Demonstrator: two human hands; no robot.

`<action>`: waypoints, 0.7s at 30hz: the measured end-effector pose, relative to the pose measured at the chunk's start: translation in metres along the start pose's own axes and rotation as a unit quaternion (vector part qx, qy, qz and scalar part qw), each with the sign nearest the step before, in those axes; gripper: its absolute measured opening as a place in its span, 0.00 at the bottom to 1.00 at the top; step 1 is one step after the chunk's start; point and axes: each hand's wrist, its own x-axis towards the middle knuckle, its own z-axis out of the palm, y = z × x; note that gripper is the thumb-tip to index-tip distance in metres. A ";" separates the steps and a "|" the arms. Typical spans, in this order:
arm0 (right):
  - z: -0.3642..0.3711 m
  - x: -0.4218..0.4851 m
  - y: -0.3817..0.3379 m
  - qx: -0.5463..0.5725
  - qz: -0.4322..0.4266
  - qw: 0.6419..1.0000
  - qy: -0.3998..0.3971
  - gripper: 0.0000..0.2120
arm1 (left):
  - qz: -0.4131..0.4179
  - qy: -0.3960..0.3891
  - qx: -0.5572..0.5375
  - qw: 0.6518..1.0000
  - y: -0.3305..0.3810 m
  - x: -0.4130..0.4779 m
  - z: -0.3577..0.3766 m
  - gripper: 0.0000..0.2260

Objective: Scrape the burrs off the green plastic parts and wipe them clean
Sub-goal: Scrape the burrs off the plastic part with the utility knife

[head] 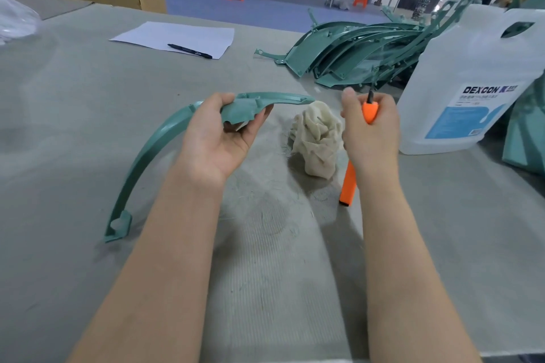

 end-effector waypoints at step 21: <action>0.040 -0.035 -0.002 -0.076 -0.155 0.965 -0.195 0.09 | 0.141 0.032 -0.055 0.988 0.000 0.009 -0.002 0.08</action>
